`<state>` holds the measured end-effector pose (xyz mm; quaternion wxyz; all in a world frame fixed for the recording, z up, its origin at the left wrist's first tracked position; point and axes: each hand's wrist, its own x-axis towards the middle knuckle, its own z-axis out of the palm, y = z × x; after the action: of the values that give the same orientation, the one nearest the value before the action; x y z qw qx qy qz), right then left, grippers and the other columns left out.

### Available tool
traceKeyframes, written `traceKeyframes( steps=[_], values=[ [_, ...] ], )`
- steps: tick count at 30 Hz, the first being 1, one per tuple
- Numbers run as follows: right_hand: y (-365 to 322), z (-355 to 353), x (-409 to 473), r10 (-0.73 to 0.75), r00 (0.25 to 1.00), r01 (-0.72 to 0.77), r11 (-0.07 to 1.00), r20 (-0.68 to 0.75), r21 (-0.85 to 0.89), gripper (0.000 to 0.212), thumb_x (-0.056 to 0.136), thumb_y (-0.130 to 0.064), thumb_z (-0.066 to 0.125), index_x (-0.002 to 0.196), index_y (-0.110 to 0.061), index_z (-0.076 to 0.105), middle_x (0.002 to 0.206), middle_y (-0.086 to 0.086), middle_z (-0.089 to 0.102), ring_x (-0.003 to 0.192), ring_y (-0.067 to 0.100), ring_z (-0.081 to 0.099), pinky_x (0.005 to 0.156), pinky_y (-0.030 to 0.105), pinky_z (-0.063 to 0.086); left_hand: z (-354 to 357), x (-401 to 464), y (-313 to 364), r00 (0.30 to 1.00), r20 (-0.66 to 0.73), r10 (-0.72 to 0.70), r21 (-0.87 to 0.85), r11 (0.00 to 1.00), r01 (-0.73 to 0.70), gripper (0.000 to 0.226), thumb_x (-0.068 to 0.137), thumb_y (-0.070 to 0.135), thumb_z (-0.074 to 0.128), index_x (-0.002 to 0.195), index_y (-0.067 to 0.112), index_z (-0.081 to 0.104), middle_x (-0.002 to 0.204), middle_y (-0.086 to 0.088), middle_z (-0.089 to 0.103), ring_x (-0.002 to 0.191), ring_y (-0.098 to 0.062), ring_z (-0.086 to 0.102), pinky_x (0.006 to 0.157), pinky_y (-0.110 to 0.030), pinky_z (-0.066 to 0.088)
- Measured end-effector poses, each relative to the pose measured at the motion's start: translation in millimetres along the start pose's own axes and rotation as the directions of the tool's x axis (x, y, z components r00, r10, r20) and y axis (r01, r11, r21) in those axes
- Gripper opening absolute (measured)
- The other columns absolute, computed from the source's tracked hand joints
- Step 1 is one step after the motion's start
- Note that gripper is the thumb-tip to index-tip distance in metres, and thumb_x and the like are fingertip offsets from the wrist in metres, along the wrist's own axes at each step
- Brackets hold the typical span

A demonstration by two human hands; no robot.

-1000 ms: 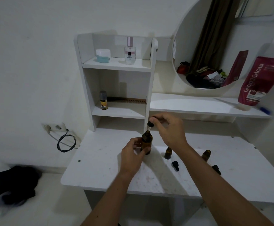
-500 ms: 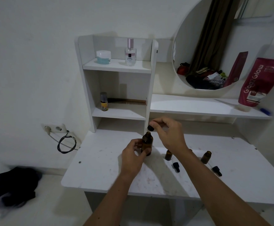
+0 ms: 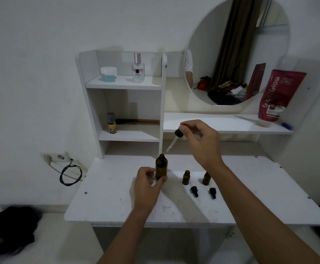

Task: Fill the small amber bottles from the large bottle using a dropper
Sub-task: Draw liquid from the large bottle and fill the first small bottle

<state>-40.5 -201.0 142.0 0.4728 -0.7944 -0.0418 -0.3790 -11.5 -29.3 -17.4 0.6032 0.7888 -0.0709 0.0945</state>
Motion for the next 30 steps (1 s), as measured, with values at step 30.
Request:
traceKeyframes(
  steps=[30],
  values=[
    [79, -30, -54, 0.048, 0.997, -0.035, 0.975, 0.052, -0.218, 0.008, 0.093, -0.018, 0.078, 0.099, -0.013, 0.08, 0.088, -0.011, 0.076, 0.084, -0.007, 0.068, 0.08, 0.003, 0.047, 66, -1, 16, 0.954, 0.286, 0.095, 0.055, 0.992, -0.116, 0.026, 0.085, 0.026, 0.082, 0.109, 0.023, 0.073, 0.096, 0.017, 0.073, 0.09, 0.005, 0.065, 0.081, -0.015, 0.054]
  ],
)
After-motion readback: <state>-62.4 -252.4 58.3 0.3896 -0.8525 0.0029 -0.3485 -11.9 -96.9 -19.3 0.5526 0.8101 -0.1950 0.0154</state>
